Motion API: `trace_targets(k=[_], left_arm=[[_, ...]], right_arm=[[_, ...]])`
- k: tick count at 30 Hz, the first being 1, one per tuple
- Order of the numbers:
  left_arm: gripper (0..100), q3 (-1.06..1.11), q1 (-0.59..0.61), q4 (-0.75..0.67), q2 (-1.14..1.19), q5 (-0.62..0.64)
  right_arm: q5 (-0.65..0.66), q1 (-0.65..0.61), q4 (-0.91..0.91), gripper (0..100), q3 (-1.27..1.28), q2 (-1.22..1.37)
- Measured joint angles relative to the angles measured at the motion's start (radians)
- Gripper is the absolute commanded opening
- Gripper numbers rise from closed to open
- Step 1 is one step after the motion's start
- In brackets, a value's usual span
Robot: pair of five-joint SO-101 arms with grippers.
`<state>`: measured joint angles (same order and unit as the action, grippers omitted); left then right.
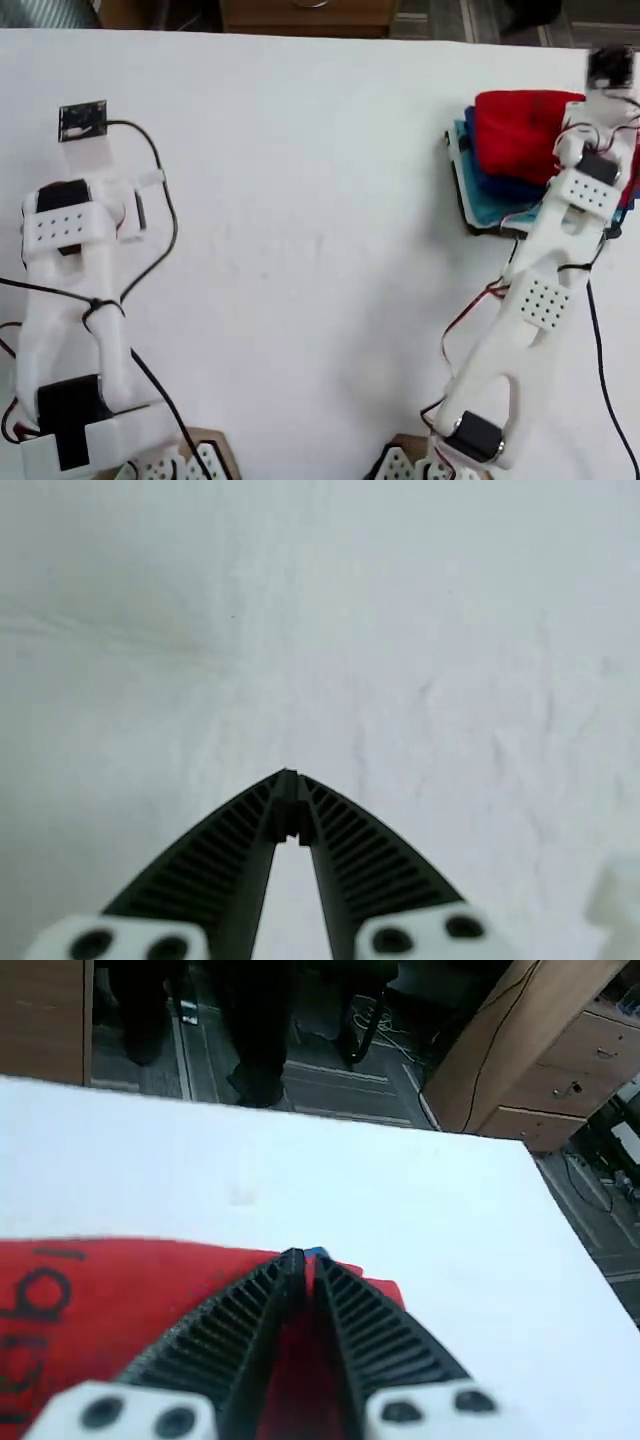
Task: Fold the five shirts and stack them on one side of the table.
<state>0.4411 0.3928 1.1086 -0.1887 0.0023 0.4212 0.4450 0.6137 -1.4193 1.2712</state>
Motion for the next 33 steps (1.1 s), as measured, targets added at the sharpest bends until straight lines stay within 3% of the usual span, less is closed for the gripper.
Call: trace_targets(k=[10,22,33], left_arm=[[3,0.0,0.0,0.003,0.0,0.0],[3,-0.106,0.0,0.063,0.0,0.0],[3,-0.14,-0.002,0.098,0.0,0.0]], right_arm=[[-0.043,-0.021,0.261,2.0,-0.192,-0.107],[-0.015,0.017,0.891,2.0,-0.21,-0.265],[0.074,0.057,1.039,2.0,-0.216,-0.149]])
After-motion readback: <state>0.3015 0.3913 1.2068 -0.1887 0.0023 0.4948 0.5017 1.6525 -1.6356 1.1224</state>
